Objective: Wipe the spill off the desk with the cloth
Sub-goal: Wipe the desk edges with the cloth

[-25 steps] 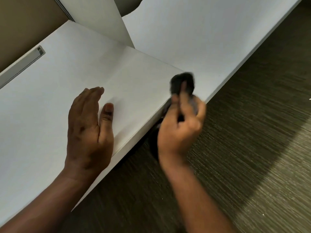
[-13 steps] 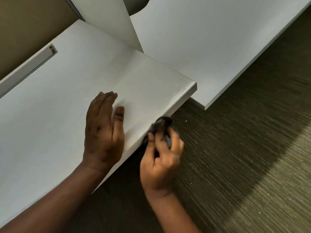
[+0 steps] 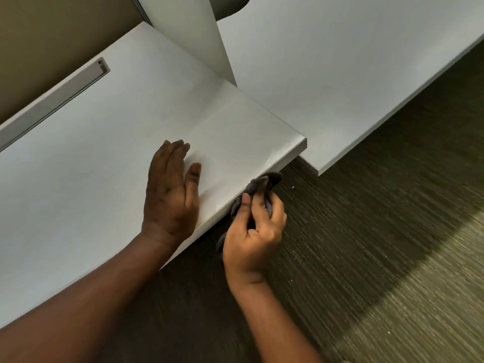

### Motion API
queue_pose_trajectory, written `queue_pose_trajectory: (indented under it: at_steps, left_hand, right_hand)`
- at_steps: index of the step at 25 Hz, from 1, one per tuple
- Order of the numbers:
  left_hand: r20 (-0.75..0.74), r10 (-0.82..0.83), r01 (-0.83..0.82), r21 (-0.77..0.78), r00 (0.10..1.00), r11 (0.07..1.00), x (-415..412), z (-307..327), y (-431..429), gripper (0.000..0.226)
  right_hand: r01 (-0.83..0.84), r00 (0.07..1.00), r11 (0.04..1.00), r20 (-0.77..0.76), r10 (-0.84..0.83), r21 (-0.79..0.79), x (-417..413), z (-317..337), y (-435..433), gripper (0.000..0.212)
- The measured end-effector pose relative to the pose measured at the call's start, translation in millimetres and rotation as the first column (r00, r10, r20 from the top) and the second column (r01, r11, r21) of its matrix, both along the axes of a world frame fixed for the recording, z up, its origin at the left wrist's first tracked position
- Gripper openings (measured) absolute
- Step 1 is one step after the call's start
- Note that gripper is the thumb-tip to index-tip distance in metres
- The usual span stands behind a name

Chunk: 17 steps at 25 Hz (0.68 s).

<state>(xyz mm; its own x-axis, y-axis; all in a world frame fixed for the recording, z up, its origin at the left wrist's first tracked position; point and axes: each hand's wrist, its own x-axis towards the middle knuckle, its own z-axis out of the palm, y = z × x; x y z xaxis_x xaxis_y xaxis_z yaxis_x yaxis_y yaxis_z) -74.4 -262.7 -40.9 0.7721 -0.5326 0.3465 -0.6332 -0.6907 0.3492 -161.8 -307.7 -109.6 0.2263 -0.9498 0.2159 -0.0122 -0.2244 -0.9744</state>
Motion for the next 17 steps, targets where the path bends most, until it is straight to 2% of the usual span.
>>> queue_pose_trajectory:
  at_steps: [3, 6, 9, 12, 15, 17]
  left_hand:
    - [0.001, 0.001, -0.001, 0.064, 1.000, 0.998, 4, -1, 1, 0.048]
    - [-0.034, 0.008, -0.004, 0.118, 0.999, 0.993, 4, 3, -2, 0.050]
    - [-0.076, 0.015, -0.005, 0.130, 0.997, 0.992, 2, 8, -4, 0.046]
    - [-0.117, 0.014, 0.003, 0.143, 0.993, 0.990, 3, 10, -5, 0.045]
    - [-0.137, 0.027, -0.004, 0.168, 0.990, 0.986, 4, 13, -5, 0.044]
    - [-0.150, 0.015, 0.010, 0.168, 0.989, 0.986, 4, 15, -7, 0.045]
  right_hand:
    - [0.094, 0.993, 0.977, 0.054, -0.106, 0.191, 8, 6, -76, 0.026]
    - [0.045, 0.999, 0.969, -0.028, -0.040, 0.244, -1, 19, -132, 0.028]
    - [0.045, 0.999, 0.947, -0.009, -0.045, 0.319, -26, 23, -142, 0.030]
    - [0.043, 0.998, 0.923, -0.059, -0.023, 0.382, -43, 14, -136, 0.030]
    - [-0.036, 0.999, 0.860, -0.007, 0.045, 0.509, -44, 19, -133, 0.029]
    - [-0.059, 0.996, 0.849, -0.025, 0.084, 0.525, -45, 23, -129, 0.029]
